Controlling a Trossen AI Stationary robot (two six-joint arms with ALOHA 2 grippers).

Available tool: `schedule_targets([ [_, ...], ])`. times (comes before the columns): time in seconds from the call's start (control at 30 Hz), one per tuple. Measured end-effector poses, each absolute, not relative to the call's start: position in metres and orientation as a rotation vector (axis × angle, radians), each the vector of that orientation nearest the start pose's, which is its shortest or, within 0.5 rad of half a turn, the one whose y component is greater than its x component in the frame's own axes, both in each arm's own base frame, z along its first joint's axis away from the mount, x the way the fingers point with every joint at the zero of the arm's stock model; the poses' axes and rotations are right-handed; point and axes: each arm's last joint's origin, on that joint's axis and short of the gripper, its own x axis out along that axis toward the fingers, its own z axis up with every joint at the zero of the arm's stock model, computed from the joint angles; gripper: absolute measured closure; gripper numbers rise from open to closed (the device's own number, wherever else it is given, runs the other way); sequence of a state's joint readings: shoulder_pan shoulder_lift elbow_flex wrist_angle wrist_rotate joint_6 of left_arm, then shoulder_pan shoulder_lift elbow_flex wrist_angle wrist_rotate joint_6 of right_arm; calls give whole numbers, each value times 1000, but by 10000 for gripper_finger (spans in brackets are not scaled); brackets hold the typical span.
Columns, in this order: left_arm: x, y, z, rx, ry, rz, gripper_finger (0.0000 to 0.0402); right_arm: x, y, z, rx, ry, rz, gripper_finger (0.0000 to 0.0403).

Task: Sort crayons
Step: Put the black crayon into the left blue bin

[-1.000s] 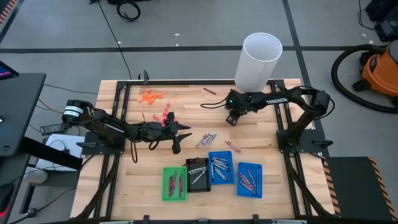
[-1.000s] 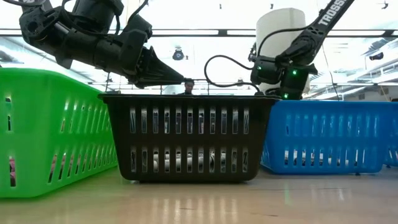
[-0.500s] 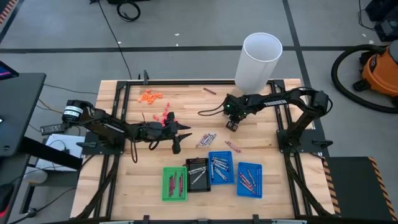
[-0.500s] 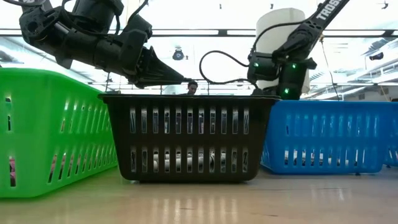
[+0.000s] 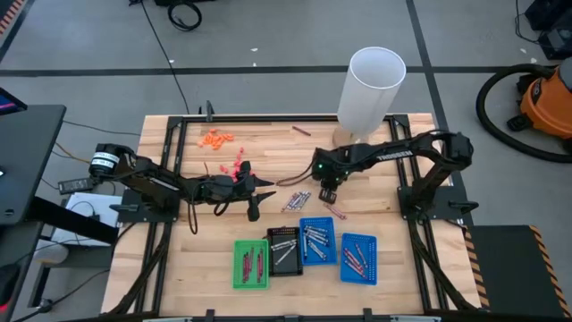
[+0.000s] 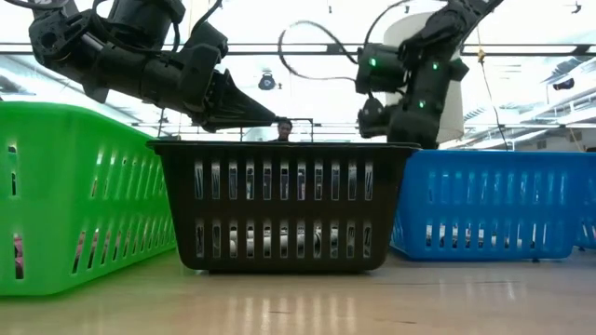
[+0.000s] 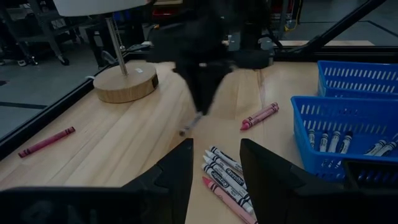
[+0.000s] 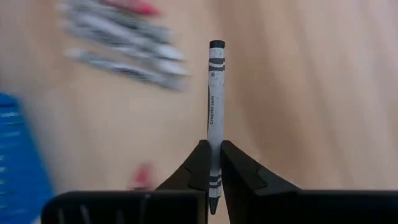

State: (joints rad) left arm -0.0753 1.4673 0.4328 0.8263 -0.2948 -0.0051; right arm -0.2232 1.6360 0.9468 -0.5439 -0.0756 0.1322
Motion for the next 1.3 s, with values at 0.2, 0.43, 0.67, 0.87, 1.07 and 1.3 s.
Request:
schedule_targets([
  [0.2, 263, -11, 166, 31, 205, 219, 260, 305, -34, 181, 268, 1169, -103, 370],
  [0.43, 263, -12, 166, 27, 204, 219, 260, 317, -4, 204, 230, 1157, -33, 369],
  [0.67, 263, -12, 166, 23, 204, 220, 260, 315, 31, 213, 237, 1201, 11, 369],
  [0.87, 263, -12, 166, 7, 201, 221, 260, 310, 56, 215, 261, 1239, 1, 369],
  [1.07, 263, -11, 166, -36, 195, 245, 260, 306, 72, 214, 325, 1258, -34, 368],
  [1.3, 262, -10, 167, -69, 188, 278, 260, 301, 82, 203, 408, 1243, -88, 368],
])
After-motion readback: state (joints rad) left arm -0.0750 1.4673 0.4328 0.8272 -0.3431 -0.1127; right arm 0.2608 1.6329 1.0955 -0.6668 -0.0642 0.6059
